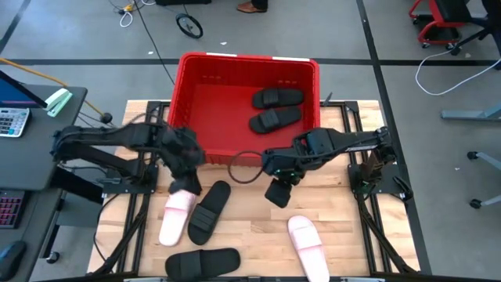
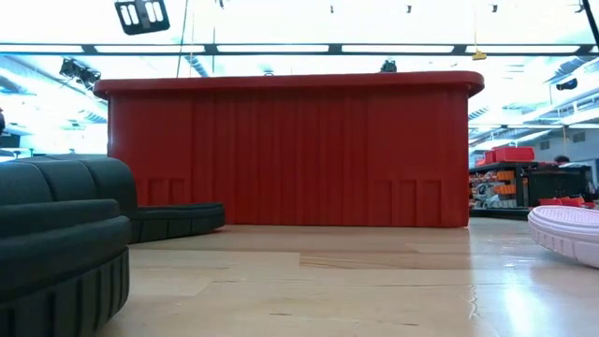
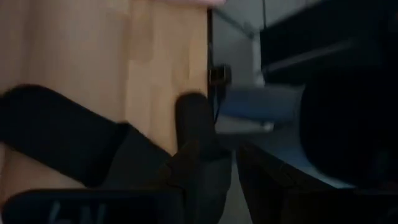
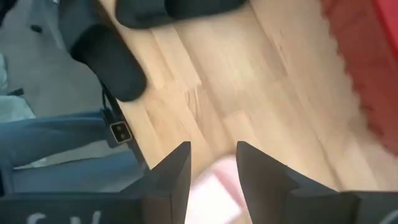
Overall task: Pick and place slides into bin
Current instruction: Put the black slide into the red bin
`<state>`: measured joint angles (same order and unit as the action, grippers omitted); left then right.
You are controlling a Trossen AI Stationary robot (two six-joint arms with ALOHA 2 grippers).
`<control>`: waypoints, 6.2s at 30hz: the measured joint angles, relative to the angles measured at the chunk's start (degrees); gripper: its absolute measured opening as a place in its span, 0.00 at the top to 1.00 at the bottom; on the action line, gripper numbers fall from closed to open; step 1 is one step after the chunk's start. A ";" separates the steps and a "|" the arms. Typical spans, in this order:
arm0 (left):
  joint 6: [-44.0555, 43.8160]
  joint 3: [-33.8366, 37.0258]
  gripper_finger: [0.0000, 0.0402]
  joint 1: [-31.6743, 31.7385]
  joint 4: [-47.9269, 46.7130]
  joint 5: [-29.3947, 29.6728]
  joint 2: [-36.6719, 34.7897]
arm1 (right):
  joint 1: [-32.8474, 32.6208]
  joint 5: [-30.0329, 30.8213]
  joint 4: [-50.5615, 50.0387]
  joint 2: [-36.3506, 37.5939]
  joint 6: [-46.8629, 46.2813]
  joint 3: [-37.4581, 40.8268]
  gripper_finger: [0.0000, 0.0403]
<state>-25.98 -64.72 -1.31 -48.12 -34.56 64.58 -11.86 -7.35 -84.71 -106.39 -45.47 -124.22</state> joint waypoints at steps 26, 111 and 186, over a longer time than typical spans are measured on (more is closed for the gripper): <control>21.96 -0.03 0.73 -13.72 6.57 3.91 27.90 | -3.75 5.22 2.59 -0.04 -2.41 0.00 0.67; 20.18 -51.67 0.97 -18.87 -31.25 22.26 32.88 | -13.65 20.91 10.42 0.12 -10.99 0.00 0.67; -21.33 -67.89 0.97 35.70 -16.70 36.94 56.40 | -6.69 52.41 -0.24 22.80 12.09 0.00 0.67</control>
<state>-47.31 -132.62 34.39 -64.82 2.38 120.98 -18.55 45.06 -84.95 -83.59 -33.39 -124.22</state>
